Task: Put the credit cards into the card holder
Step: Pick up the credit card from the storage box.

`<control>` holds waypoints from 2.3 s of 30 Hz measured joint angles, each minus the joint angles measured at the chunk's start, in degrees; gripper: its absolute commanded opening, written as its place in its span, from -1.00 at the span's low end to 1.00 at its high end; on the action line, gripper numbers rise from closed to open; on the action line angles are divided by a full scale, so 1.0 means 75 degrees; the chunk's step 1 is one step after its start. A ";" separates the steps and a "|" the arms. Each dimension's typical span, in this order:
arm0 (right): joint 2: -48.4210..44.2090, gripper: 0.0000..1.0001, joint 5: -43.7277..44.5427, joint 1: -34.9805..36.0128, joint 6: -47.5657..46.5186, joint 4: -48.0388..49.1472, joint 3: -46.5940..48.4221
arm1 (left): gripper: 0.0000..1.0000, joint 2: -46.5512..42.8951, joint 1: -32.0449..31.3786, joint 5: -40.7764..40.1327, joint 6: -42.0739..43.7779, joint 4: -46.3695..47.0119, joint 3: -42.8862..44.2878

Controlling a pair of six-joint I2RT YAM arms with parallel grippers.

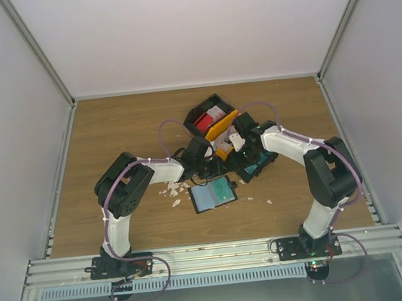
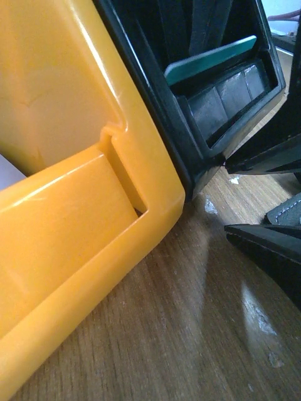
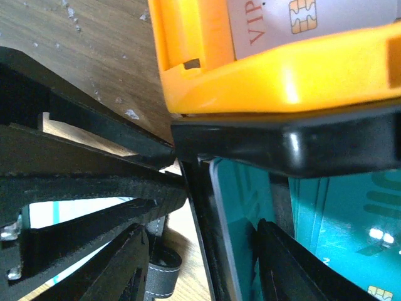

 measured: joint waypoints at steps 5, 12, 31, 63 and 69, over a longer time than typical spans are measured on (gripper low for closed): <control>0.0000 -0.20 0.0052 0.0055 0.0029 0.0006 -0.0003 | -0.50 0.0000 0.0000 0.0006 -0.0003 -0.0073 0.0038; -0.0227 -0.45 0.0286 0.0058 0.0169 -0.0012 -0.0085 | -0.50 0.0000 0.0000 0.0017 0.0000 -0.0189 0.0093; -0.0699 -0.99 0.1142 0.0050 0.0490 -0.0009 -0.0157 | -0.29 -0.0070 -0.0003 -0.0067 0.0047 -0.0294 0.0058; -0.3829 -0.99 -0.5371 -0.2442 0.2090 0.3340 -0.1746 | 0.48 -0.2168 0.0064 0.1303 0.0525 0.1067 0.0286; -0.3937 -0.89 -0.6172 -0.2632 0.2582 0.3824 -0.2008 | -0.55 -0.2165 0.0119 0.1915 0.0283 0.1393 0.0309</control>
